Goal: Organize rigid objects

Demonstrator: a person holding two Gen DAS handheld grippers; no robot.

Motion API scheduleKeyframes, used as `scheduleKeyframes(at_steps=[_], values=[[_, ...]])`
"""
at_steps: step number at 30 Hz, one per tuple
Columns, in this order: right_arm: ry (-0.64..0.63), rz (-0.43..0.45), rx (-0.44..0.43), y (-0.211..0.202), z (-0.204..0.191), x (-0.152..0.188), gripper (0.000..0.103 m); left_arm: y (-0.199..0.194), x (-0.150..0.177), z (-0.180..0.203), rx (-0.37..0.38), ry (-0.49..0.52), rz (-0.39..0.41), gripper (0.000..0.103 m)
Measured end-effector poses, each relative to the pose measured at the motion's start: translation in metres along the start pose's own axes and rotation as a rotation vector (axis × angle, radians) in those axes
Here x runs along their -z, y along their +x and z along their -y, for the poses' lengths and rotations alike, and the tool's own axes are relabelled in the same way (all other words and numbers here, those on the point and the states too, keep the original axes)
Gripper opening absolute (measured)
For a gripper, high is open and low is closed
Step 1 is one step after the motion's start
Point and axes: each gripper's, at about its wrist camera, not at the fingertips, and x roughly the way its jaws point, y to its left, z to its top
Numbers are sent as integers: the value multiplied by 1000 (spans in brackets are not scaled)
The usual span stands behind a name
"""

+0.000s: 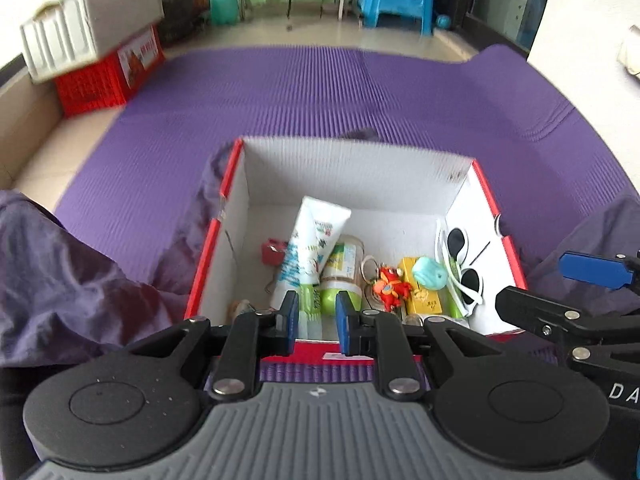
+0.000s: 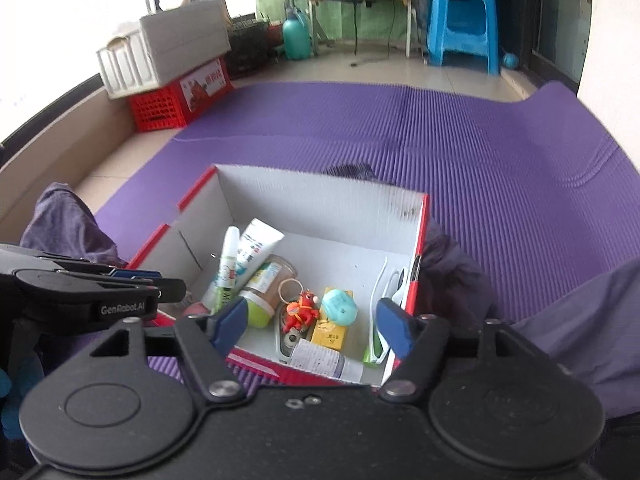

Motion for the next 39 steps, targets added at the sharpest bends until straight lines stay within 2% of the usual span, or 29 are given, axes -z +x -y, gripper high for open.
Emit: scheduleKeyframes(at_steps=[2,4,6,8,15,18,23,26,30,39], values=[[1,22,-4,-9,-1,2,80,-12,2,2,-9,15,28,19],[-2,49,-16,-19,-2,4,83,-21,4,3,-10,23,48,24],[3,68,-27,-27,-2,6,86,-31,7,3,-10,26,69,50],[8,85,-37,-35,-1,10,88,-42,12,3,-19,31,101,65],[21,138,-79,-62,0,26,99,-68,30,5,-5,40,132,67],[8,173,-94,-75,-3,33,103,-77,40,7,-6,34,143,80],[-18,175,-104,-88,-9,44,103,-87,53,11,-18,30,150,89],[-35,192,-104,-94,-12,49,103,-94,60,14,-17,32,167,103],[-50,213,-97,-102,-16,57,103,-105,67,17,-19,30,206,103],[1,251,-108,-116,-12,75,103,-117,80,14,2,-18,208,103]])
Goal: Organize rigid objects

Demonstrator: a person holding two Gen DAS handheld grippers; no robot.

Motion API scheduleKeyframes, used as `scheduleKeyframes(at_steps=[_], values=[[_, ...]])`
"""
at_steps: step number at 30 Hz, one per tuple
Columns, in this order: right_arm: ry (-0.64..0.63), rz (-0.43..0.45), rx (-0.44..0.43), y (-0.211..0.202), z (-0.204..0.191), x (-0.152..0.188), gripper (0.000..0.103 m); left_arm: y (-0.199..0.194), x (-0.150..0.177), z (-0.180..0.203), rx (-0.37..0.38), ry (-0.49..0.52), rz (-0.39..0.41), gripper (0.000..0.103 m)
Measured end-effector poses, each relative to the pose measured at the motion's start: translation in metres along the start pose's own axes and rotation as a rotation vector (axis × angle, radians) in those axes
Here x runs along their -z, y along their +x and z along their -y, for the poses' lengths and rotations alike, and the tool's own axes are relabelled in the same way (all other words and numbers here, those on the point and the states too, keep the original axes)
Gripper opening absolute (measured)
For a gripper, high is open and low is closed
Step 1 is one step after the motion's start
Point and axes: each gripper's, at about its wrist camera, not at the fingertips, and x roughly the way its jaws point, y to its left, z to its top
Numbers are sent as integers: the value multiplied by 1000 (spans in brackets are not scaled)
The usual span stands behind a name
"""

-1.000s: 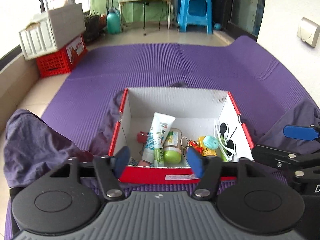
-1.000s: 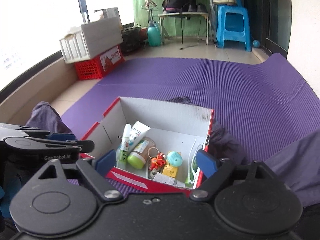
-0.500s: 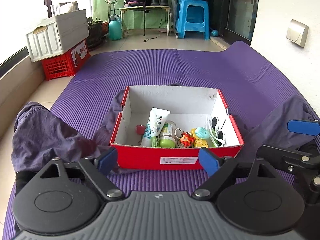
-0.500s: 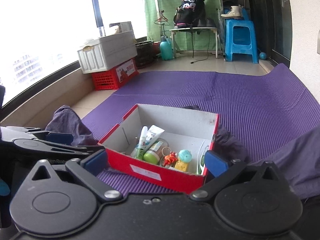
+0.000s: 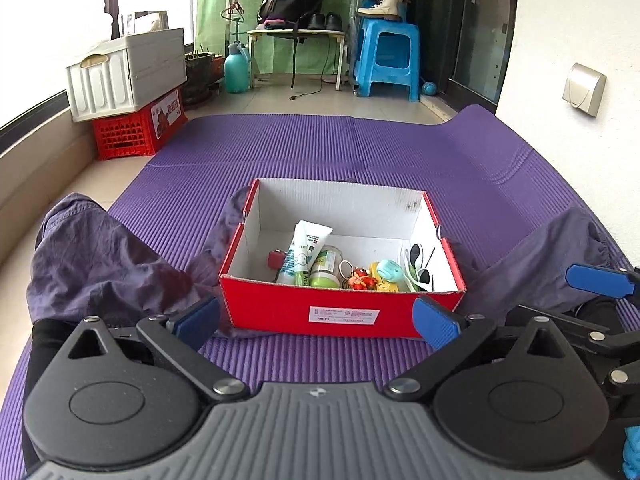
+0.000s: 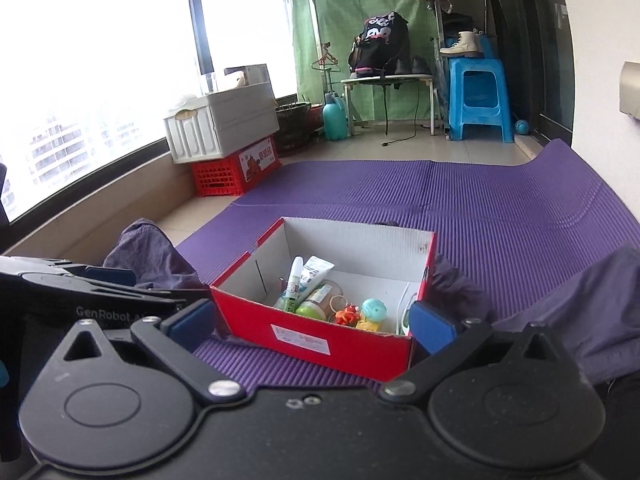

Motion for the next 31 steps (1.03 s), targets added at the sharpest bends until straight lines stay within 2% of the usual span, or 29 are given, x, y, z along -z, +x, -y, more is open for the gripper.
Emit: scheduleKeyframes(at_steps=[12,31], values=[[32,10,5,-11,3,11,103,-11,11,8,-18,37,13,103],[46,25,25,-20,3,15,103,-28,12,11,-23,31,53,103]])
